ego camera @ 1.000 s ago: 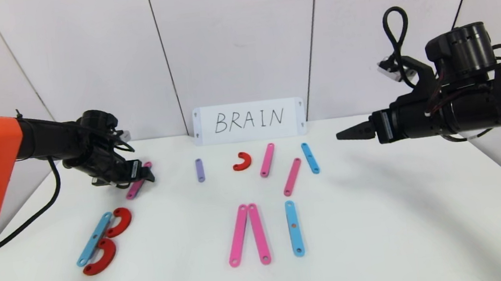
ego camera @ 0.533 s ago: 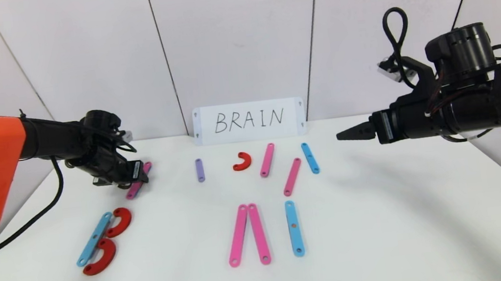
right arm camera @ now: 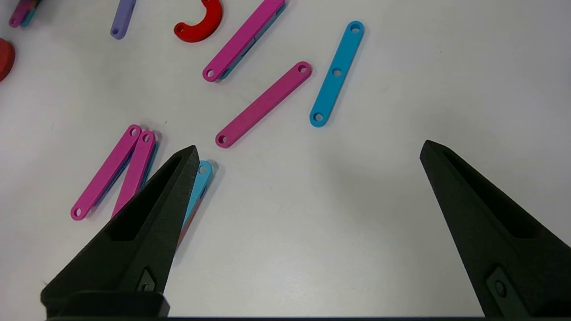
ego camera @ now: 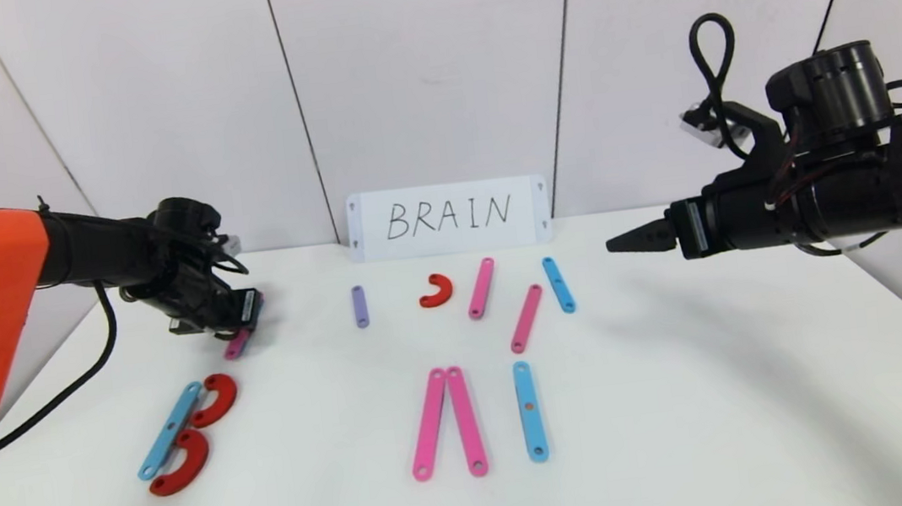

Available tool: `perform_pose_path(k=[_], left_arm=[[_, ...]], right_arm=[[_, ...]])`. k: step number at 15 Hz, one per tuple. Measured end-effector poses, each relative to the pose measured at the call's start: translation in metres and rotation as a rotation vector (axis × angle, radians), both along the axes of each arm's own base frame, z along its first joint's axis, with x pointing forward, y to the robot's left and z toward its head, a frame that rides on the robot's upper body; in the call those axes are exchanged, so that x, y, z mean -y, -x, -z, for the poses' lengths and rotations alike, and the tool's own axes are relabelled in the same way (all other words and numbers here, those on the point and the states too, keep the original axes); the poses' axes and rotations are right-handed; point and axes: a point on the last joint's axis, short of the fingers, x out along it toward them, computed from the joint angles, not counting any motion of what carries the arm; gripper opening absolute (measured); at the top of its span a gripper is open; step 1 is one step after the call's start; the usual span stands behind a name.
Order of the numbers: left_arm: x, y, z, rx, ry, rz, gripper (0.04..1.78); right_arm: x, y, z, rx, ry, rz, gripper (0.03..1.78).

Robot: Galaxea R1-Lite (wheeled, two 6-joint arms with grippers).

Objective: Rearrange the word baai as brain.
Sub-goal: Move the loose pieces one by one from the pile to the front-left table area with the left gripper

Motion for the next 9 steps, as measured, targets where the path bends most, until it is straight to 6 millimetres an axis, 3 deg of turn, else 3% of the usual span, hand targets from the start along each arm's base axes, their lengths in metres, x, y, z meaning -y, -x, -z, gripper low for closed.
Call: perform_pose_path(k=[4,9], left_arm=[[0.014,0.017,-0.019,-0.003,0.006,0.025,0.30],[0.047,0.063,-0.048,-0.031,-0.012,-0.004,0.30]], right_arm=[[0.000,0.000,0.000,0.000,0.001,0.001,1.74],[-0.001,0.000,0.000,-0.002,-0.001,0.000,1.74]])
